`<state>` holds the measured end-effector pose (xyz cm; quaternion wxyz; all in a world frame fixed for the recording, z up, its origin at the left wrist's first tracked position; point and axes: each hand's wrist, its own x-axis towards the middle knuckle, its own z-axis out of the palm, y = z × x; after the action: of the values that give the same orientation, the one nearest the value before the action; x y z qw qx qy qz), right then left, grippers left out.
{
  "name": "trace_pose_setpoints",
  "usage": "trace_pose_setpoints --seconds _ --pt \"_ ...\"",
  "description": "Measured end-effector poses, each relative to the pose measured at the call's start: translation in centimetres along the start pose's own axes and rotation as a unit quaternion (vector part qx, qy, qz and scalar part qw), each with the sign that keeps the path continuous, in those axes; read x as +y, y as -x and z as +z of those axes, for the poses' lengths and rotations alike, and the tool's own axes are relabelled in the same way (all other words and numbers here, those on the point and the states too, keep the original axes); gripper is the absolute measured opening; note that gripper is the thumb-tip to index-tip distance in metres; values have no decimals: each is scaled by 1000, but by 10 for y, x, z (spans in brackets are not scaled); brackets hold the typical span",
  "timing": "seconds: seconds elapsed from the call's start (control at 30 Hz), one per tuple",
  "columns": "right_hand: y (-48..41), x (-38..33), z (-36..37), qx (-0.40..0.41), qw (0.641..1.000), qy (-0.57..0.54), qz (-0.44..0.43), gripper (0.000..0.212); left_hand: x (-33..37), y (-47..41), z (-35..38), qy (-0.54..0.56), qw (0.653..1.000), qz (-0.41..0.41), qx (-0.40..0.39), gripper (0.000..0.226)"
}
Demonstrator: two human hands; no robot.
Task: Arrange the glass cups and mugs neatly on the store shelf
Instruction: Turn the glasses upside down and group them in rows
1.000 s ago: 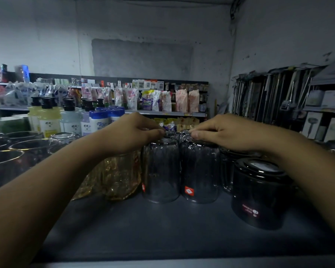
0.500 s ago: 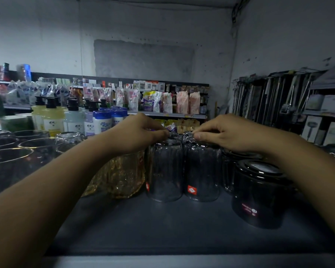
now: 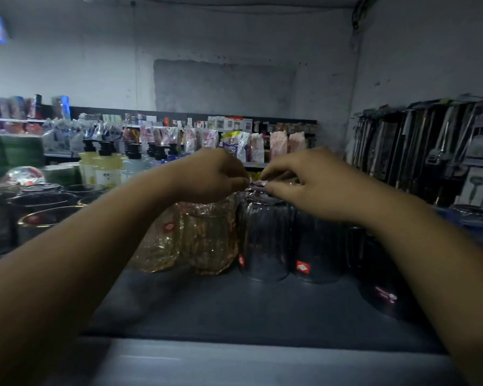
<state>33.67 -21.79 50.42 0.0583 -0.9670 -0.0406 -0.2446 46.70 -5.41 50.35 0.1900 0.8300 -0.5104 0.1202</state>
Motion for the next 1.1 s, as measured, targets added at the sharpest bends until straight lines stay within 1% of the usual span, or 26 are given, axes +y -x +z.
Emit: trace_pose_setpoints --seconds 0.17,0.3,0.37,0.43,0.57,0.63,0.7,0.77,0.87,1.0,1.03,1.1 --pt "-36 -25 16 -57 998 -14 -6 27 -30 12 -22 -80 995 -38 -45 30" --pt "-75 -34 26 -134 991 -3 9 39 -47 1 -31 -118 983 -75 -122 34" --pt "-86 -35 31 -158 987 0 19 41 -57 -6 -36 -119 975 -91 -162 33" --pt "-89 -36 37 -153 988 -16 13 38 -67 -10 -43 -112 971 -101 -187 30" --pt "-88 -40 49 -146 988 -54 -18 32 -88 -8 -49 -109 966 -128 -194 31" --pt "-88 -44 51 -146 988 -49 -28 30 -94 -7 -46 -116 953 -168 -226 36" --pt "-88 -48 54 -136 989 -44 -32 30 -97 -8 -42 -119 944 -188 -243 43" --pt "-89 -52 57 -134 990 -37 -34 31 -98 -10 -38 -123 944 -186 -244 45" --pt "-87 -53 61 -140 989 -27 -34 32 -99 -17 -35 -135 941 -179 -256 38" --pt "-87 -49 63 -120 992 -35 -26 29 -90 -23 -41 -77 935 -211 -274 28" --pt "-87 -49 63 -113 992 -42 -23 27 -86 -25 -42 -66 933 -215 -280 28" --pt "-88 -48 64 -106 993 -51 -21 27 -81 -28 -40 -75 926 -213 -304 35"
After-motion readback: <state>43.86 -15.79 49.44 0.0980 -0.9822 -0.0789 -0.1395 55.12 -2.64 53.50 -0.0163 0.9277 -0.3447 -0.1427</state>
